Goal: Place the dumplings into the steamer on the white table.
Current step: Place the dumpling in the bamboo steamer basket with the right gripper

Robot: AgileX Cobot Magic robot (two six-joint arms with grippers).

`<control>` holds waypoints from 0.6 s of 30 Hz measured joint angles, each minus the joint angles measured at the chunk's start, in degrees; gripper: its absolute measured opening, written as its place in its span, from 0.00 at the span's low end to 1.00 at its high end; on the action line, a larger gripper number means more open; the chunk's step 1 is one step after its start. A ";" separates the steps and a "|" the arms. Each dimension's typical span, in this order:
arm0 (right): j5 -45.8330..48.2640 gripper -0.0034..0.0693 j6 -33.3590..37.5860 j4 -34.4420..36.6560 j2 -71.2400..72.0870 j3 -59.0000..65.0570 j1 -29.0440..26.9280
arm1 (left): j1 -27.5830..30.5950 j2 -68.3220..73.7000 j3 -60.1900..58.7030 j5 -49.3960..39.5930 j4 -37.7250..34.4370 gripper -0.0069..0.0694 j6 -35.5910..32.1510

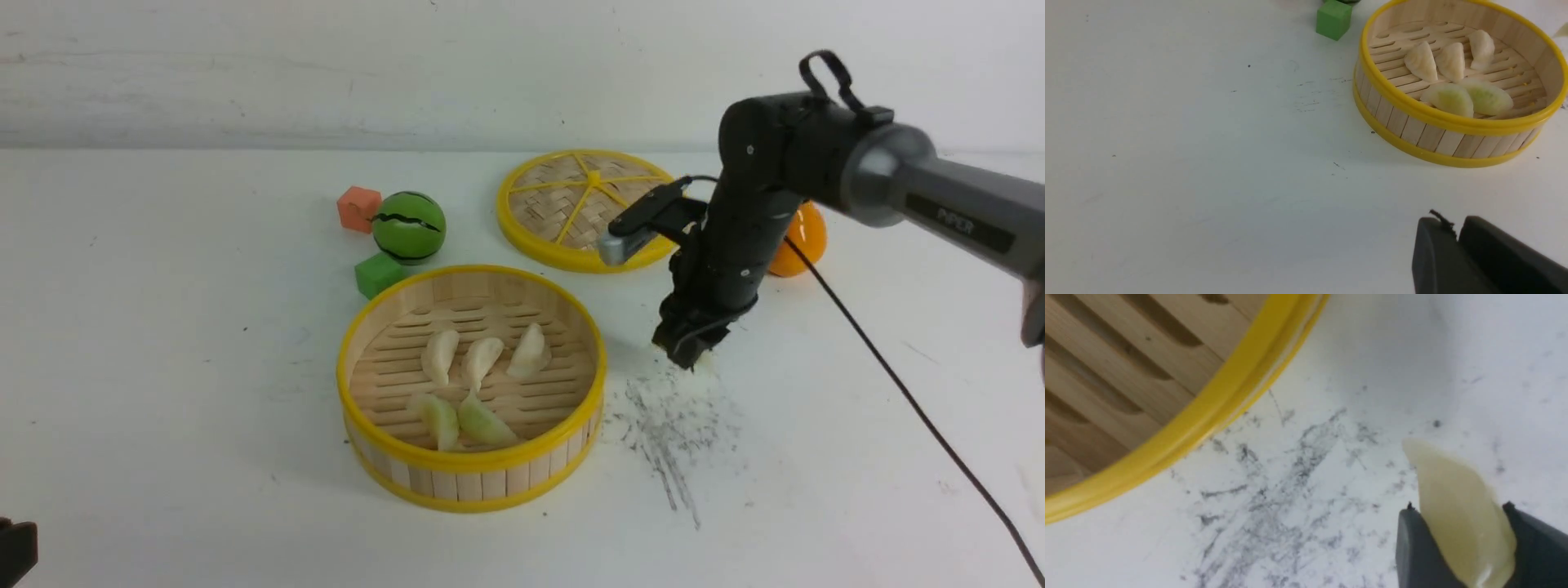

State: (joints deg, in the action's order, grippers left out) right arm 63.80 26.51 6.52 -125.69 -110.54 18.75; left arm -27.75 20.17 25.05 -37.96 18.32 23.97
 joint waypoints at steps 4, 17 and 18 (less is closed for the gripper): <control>1.24 0.39 -7.72 5.88 5.30 -0.51 0.23 | 0.00 0.00 0.00 0.00 0.00 0.20 0.00; -0.36 0.39 -17.37 13.44 0.57 -0.41 13.53 | 0.00 0.00 0.00 0.00 -1.11 0.21 0.00; -0.68 0.39 -18.21 12.17 0.20 -0.41 13.80 | 0.00 0.00 0.00 0.00 -1.24 0.21 0.00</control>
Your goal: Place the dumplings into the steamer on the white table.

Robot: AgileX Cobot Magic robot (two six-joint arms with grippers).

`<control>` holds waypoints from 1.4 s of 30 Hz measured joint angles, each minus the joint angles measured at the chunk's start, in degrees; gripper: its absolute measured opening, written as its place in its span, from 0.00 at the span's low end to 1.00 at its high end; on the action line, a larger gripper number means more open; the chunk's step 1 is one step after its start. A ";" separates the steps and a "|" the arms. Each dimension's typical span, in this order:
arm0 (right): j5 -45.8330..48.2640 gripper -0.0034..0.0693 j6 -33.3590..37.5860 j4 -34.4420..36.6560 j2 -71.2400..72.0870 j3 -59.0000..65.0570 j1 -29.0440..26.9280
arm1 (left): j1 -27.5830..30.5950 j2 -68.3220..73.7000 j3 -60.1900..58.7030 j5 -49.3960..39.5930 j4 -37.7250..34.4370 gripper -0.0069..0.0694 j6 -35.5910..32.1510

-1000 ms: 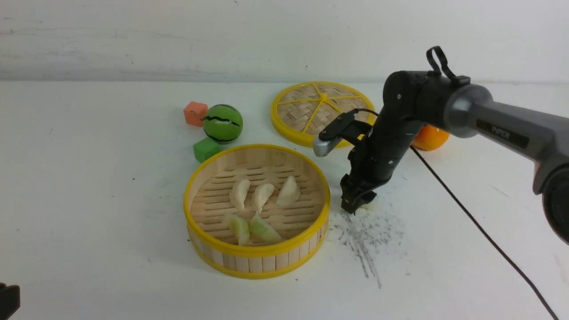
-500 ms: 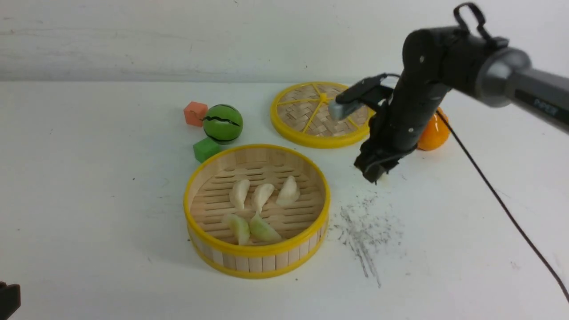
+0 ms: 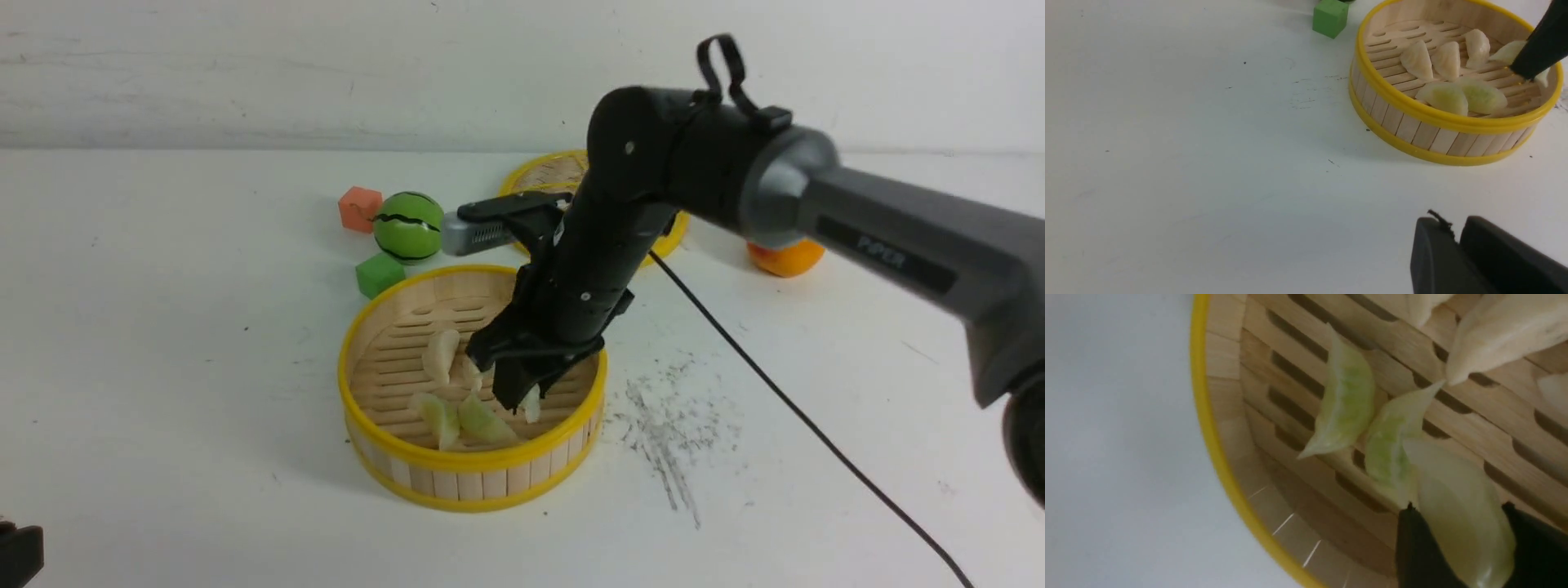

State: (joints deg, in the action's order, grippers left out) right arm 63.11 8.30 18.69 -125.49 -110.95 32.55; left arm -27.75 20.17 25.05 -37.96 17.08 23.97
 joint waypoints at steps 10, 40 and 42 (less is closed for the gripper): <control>-0.18 0.51 -7.52 -6.08 -1.93 0.00 0.12 | 0.00 0.00 0.00 -0.81 -0.37 0.22 0.00; -7.67 0.02 -7.54 -19.64 66.77 36.58 0.12 | 0.00 0.00 0.00 -1.24 -0.43 0.25 0.05; -12.20 0.02 -7.54 -19.64 75.32 45.47 0.12 | 0.00 0.00 0.00 -1.30 -0.43 0.26 0.05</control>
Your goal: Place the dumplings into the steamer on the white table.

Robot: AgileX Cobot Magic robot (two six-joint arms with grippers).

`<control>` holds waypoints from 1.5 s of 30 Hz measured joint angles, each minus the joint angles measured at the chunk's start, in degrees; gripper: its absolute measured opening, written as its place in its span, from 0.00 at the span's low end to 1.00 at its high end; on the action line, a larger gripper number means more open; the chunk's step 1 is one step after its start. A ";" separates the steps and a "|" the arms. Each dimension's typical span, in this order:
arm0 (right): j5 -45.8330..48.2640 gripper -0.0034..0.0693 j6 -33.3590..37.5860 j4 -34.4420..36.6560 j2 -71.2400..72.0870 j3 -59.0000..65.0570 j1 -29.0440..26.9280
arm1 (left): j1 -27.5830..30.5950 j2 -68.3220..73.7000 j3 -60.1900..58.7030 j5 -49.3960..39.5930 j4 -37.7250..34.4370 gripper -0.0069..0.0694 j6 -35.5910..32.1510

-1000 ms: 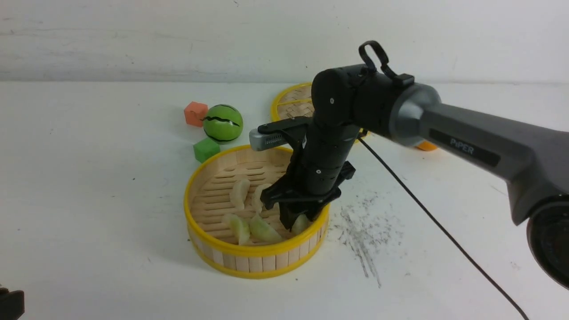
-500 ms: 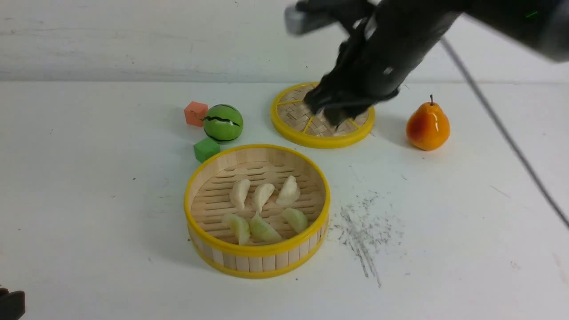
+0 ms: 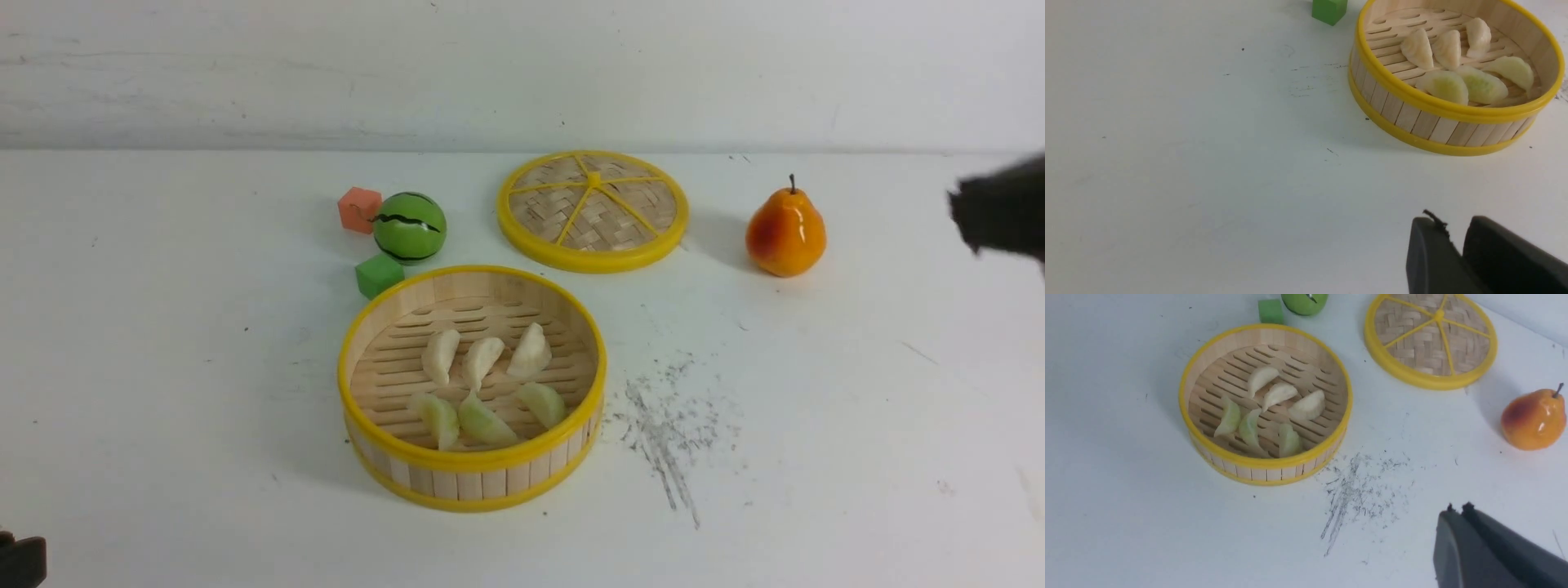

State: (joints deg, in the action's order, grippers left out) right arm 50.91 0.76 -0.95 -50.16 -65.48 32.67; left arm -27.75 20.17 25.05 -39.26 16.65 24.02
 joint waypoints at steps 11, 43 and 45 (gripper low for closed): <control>-36.71 0.03 0.00 -0.10 39.20 51.94 0.00 | 0.00 0.00 0.00 0.00 0.00 0.27 0.00; -42.74 0.04 -5.99 1.95 50.72 67.00 -31.50 | 0.00 -0.03 0.00 -0.19 -0.06 0.29 0.00; -38.26 0.04 -7.24 1.55 50.72 67.00 -32.09 | 0.00 -0.03 0.00 -0.19 -0.06 0.29 0.00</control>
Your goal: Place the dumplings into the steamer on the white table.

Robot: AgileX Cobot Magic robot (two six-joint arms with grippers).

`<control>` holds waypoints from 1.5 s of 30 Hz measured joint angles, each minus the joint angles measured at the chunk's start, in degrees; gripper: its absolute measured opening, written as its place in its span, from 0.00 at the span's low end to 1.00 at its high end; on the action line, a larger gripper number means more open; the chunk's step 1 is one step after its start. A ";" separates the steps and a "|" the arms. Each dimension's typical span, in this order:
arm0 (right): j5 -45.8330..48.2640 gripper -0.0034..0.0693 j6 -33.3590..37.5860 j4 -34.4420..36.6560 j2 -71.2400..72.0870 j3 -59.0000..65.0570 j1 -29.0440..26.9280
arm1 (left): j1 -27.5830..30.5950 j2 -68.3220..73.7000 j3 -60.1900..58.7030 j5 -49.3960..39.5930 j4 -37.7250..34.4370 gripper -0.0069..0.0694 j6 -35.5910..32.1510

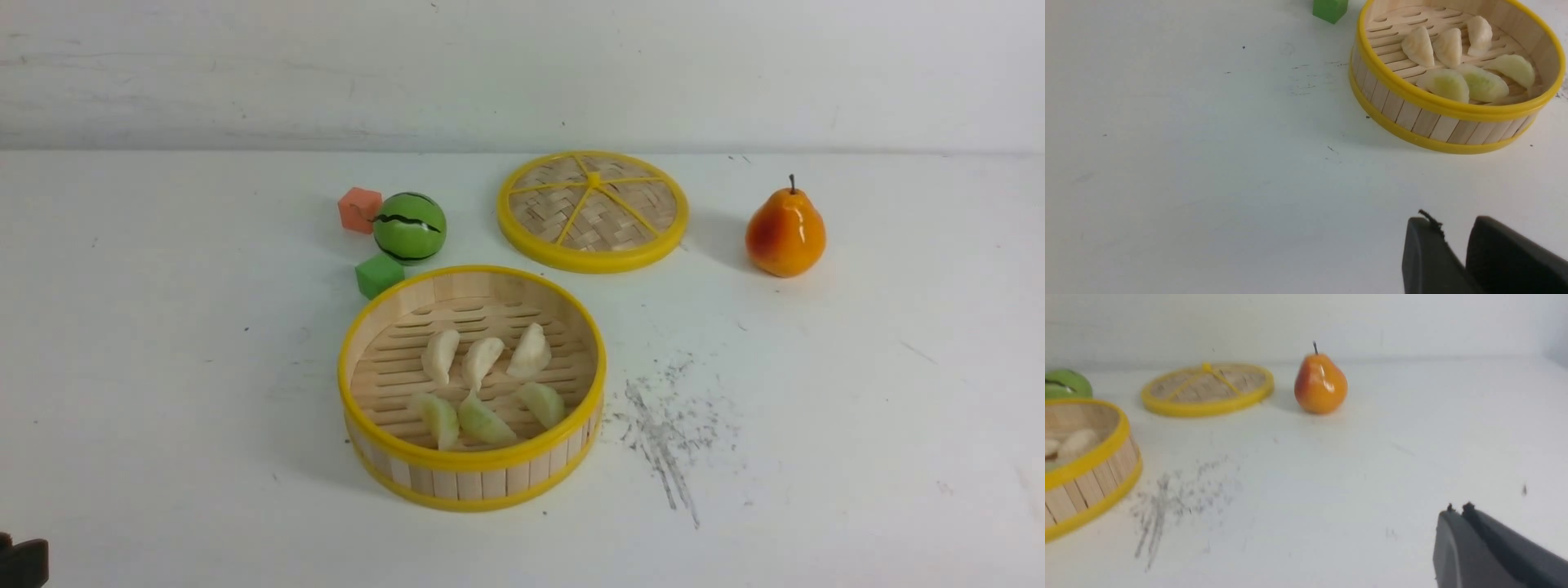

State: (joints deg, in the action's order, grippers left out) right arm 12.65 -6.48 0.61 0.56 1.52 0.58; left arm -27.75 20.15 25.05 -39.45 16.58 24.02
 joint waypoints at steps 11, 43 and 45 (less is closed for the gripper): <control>9.15 0.04 -1.40 0.18 0.00 -0.46 -0.02 | 0.00 0.00 0.00 -0.06 0.00 0.31 0.00; 9.30 0.08 -1.54 0.18 0.00 -0.46 -0.12 | 14.43 -18.42 -9.33 12.28 -5.22 0.33 -3.39; 9.30 0.09 -1.54 0.18 0.00 -0.46 -0.12 | 18.87 -20.59 -12.16 16.83 -10.47 0.28 -8.72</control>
State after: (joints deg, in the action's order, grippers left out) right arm 21.95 -8.02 0.79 0.56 1.06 0.46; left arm -8.88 -0.44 12.89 -22.62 6.11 15.31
